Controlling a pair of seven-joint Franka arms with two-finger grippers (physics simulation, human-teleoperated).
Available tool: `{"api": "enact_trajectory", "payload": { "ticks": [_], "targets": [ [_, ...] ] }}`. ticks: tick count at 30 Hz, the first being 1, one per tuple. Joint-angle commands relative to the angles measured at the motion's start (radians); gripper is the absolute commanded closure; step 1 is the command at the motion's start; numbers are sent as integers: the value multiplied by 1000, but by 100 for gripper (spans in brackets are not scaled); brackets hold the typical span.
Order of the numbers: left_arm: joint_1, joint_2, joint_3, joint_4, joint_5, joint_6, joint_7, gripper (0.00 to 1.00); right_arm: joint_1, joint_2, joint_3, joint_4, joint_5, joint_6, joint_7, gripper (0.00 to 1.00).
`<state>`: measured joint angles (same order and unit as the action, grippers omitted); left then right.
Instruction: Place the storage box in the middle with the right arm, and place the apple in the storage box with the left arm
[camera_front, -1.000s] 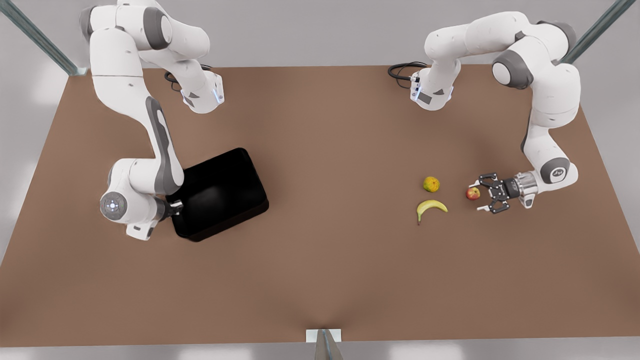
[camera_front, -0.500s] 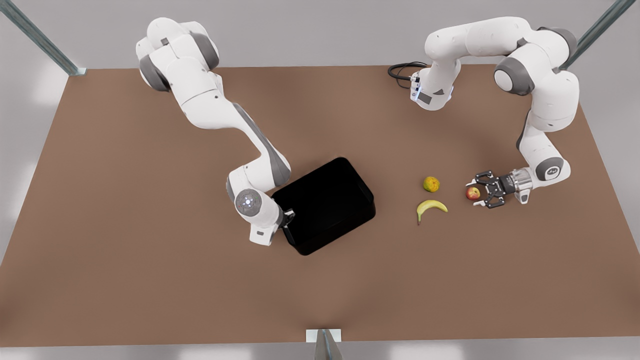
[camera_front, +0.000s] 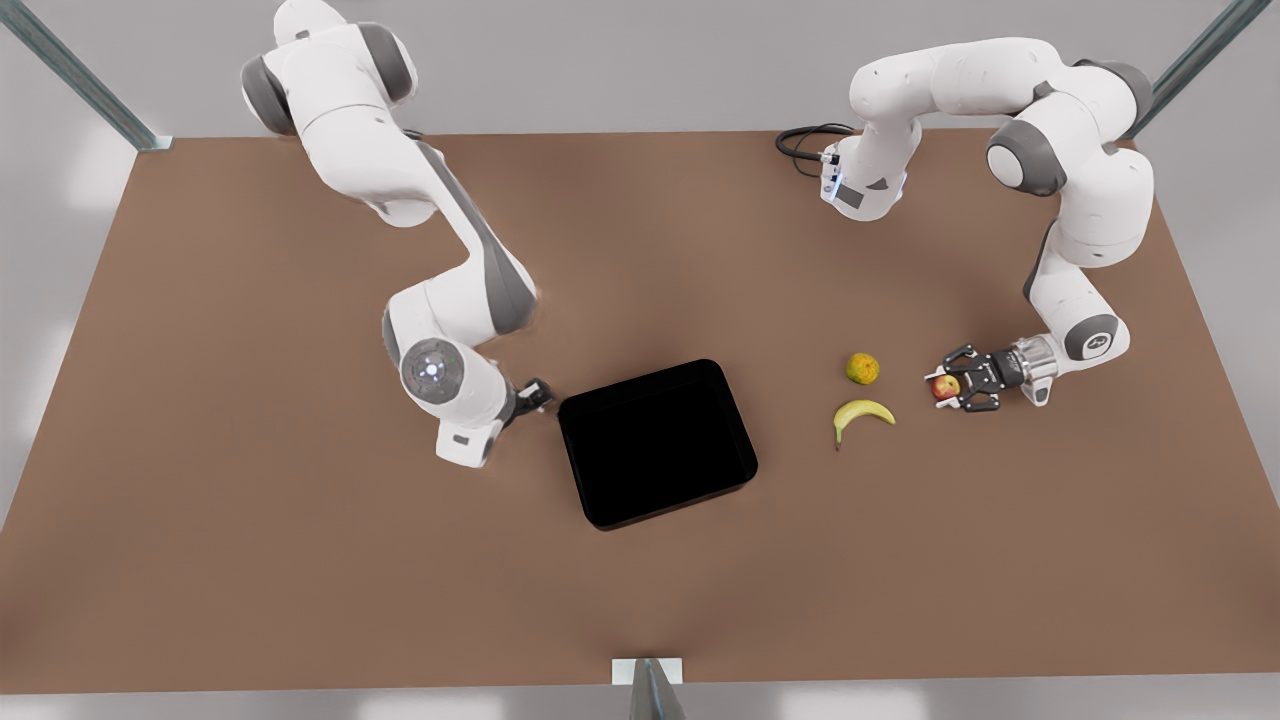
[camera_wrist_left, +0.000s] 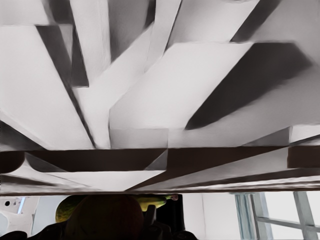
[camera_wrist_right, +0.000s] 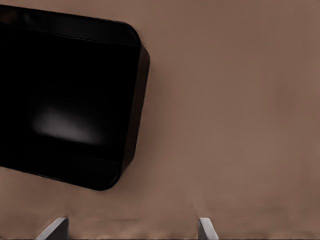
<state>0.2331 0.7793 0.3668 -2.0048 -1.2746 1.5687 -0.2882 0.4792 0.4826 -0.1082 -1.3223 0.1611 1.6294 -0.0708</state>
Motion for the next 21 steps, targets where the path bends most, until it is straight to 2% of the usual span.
{"api": "enact_trajectory", "payload": {
  "ticks": [1, 2, 4, 6, 9, 10, 11, 12, 14, 17, 18, 20, 21],
  "targets": [
    [0, 0, 0, 0, -14, -1, 0, 68, 4, -25, -27, 2, 0, -51, -1, 0],
    [0, 0, 0, 0, -14, -1, 0, 69, 4, -39, -71, 60, -5, -152, -7, 0],
    [0, -5, 1, 1, -12, -4, -6, 71, 2, -50, -120, 106, -14, -201, -23, 0],
    [0, -35, 21, 11, 6, -12, -31, 71, -21, -165, -130, 103, -89, -249, -24, 0],
    [-11, -150, 18, 159, 219, -50, -227, 71, -76, -343, -125, 52, -175, -284, -23, 0],
    [-21, -205, -43, 216, 317, -36, -305, 71, -79, -361, -125, 41, -190, -307, -18, 0],
    [-73, -239, -86, 297, 420, -13, -491, 71, -83, -377, -125, 20, -193, -307, -17, 0],
    [-121, -267, -88, 325, 448, -12, -542, 71, -88, -383, -125, 17, -195, -307, -18, 0],
    [-306, -310, -88, 419, 564, -12, -762, 71, -91, -383, -123, 17, -207, -316, -17, 0],
    [-548, -324, -89, 564, 652, -24, -1069, 74, -91, -375, -120, 15, -207, -325, -15, 0],
    [-586, -316, -89, 596, 653, -24, -1146, 74, -91, -372, -120, 15, -207, -325, -15, 0],
    [-604, -218, -212, 734, 643, -10, -1380, 74, -88, -368, -120, 15, -207, -332, -11, 0],
    [-609, -195, -265, 752, 640, 100, -1465, 73, -87, -368, -120, 15, -207, -332, -11, 0]
  ]
}}
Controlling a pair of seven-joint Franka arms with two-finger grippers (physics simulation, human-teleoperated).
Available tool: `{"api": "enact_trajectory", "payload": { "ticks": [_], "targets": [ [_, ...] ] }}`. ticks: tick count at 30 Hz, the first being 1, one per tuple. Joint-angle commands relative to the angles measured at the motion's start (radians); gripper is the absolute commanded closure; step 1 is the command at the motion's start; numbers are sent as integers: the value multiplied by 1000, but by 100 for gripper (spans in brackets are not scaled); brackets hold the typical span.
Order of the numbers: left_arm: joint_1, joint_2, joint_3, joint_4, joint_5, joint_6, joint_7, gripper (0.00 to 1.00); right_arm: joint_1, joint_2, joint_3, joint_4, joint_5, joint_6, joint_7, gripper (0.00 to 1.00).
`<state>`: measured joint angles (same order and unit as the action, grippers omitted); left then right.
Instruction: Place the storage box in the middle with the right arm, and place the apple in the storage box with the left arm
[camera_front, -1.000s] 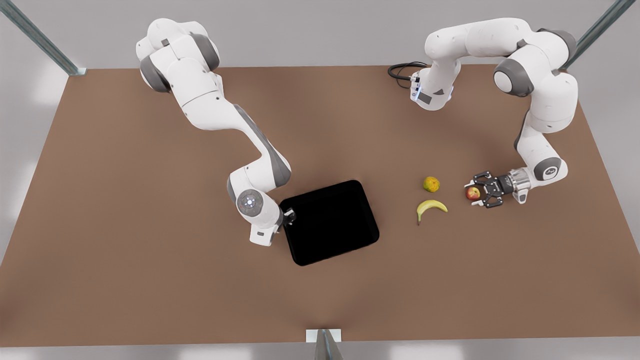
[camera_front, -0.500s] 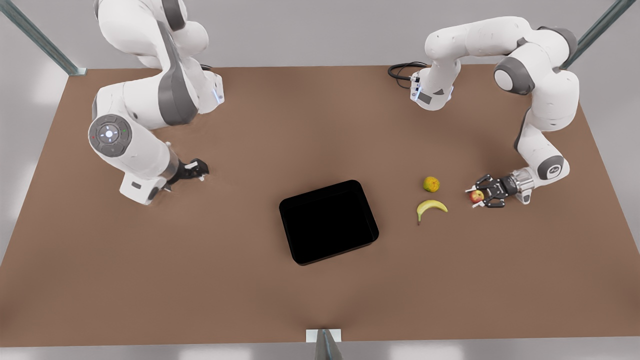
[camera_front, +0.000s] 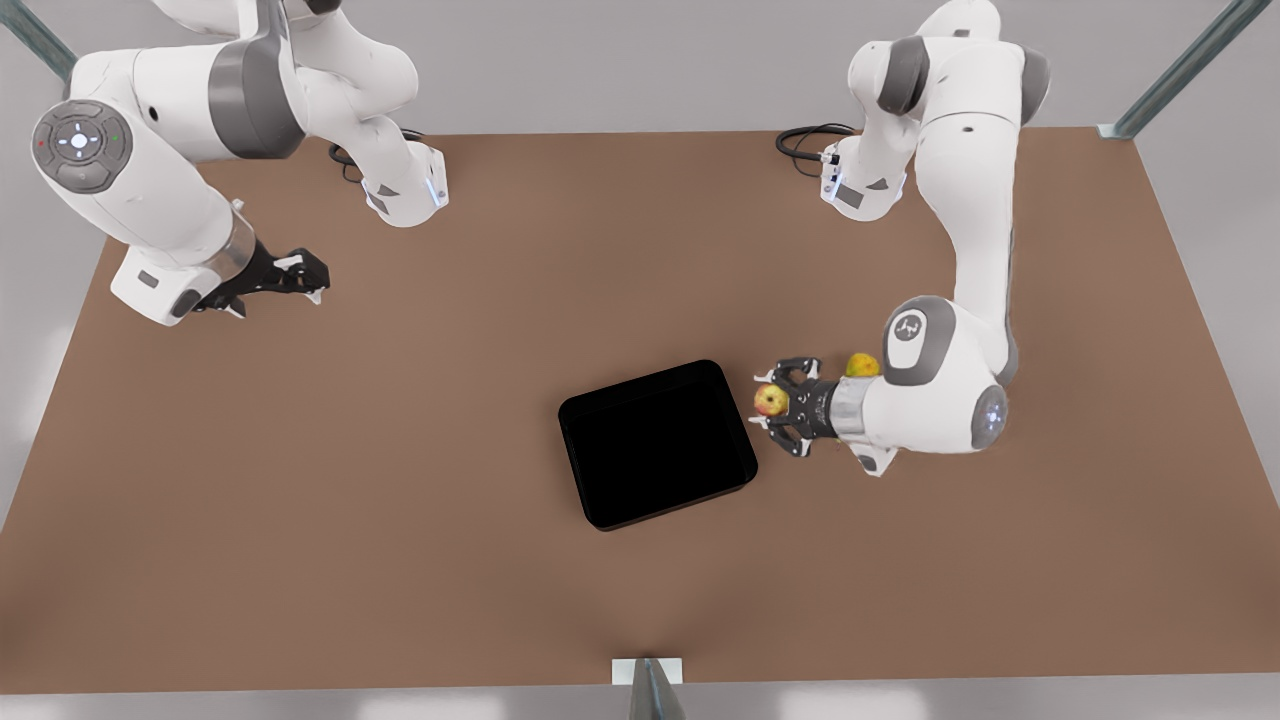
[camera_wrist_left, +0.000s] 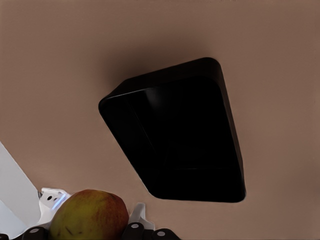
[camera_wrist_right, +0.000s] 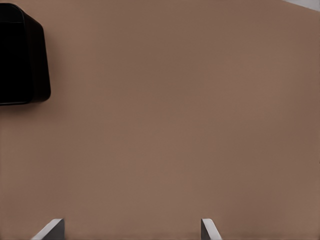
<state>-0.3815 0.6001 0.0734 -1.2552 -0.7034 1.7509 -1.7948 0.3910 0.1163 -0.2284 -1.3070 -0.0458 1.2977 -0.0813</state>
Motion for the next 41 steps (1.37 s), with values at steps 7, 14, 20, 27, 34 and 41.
{"api": "enact_trajectory", "payload": {
  "ticks": [7, 14, 20, 27, 34, 41],
  "targets": [
    [-77, 155, -207, 14, 59, 495, -285, 66, 2, 8, 1, 2, 1, -11, -5, 0],
    [-174, 145, -205, 22, 70, 501, -293, 0, 2, 9, 0, 0, 3, -12, -8, 0],
    [-172, 84, -175, 22, 147, 461, -291, 0, 2, 9, 0, 2, 3, -11, -11, 0],
    [-77, -160, 140, -24, 473, -68, 596, 0, 2, 8, 0, 2, 1, -15, -8, 0],
    [340, -611, -101, -213, 768, -467, 1852, 0, -29, 52, 0, -14, -8, -20, -6, 0],
    [340, -640, -86, -411, 723, -182, 1855, 1, -29, 51, 0, -14, -8, -23, -3, 0]
  ]
}}
